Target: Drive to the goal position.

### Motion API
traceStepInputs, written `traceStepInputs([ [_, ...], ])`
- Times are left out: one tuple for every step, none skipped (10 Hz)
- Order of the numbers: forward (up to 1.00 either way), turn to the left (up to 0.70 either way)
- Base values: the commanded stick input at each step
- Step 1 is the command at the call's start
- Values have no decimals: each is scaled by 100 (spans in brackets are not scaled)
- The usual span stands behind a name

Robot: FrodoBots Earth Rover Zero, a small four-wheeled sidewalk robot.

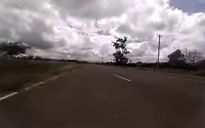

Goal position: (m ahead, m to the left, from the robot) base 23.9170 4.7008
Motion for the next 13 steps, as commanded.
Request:
traceStepInputs([
  [100,-18],
  [100,-6],
  [100,0],
  [100,0],
  [100,0],
  [100,0],
  [100,0],
  [100,0],
  [100,0],
  [100,-5],
  [100,-11],
  [100,0],
  [100,0],
])
